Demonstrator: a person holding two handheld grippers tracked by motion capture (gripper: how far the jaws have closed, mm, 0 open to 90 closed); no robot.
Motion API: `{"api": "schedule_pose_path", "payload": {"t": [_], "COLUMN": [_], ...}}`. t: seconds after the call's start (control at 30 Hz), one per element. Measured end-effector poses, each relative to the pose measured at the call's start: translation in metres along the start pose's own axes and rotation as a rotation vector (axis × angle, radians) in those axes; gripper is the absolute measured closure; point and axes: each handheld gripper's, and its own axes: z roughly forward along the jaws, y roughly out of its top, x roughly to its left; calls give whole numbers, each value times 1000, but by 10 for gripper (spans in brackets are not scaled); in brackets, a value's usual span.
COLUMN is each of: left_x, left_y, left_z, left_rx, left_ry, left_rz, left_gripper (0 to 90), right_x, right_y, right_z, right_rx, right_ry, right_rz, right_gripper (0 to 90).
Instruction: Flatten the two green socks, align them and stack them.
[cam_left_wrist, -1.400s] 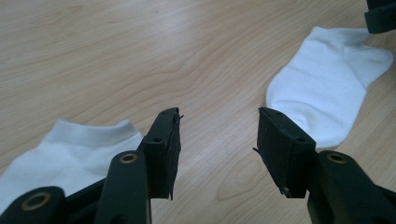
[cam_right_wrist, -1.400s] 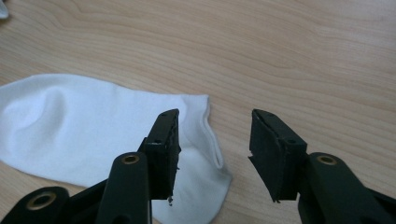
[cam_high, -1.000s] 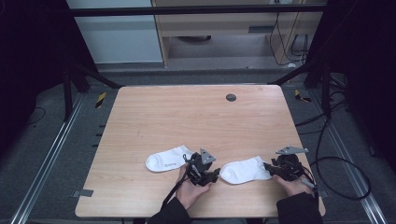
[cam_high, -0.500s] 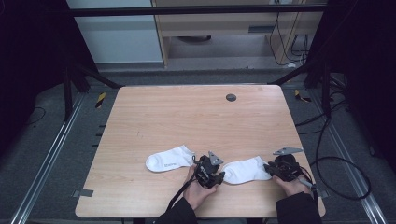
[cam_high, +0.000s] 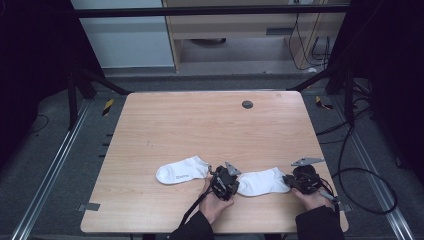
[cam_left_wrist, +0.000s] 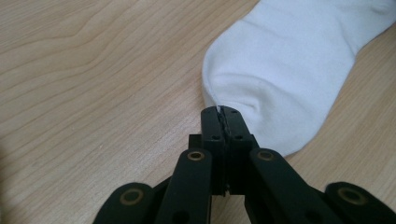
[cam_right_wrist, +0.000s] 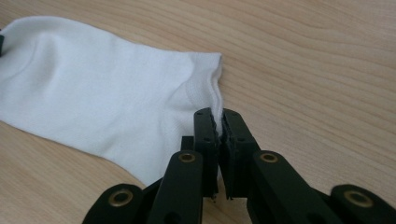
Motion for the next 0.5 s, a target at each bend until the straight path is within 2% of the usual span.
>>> {"api": "schedule_pose_path", "payload": {"t": [0.1, 0.3, 0.43, 0.5], "left_x": [3, 14, 20, 28], "left_y": [0, 1, -2, -9], "left_z": [-7, -29, -41, -52], "left_rx": [-9, -8, -7, -6], "left_ry": [-1, 2, 5, 2], "left_rz": [-5, 4, 13, 17], "left_gripper": [891, 892, 891, 891], "right_x": [4, 22, 32, 42], "right_y": [3, 13, 17, 21], "right_z": [-6, -15, -17, -19], "right_rx": [-20, -48, -56, -61], "right_ry": [10, 22, 35, 50], "right_rz": [-4, -13, -19, -22], "right_gripper": [863, 863, 863, 863]}}
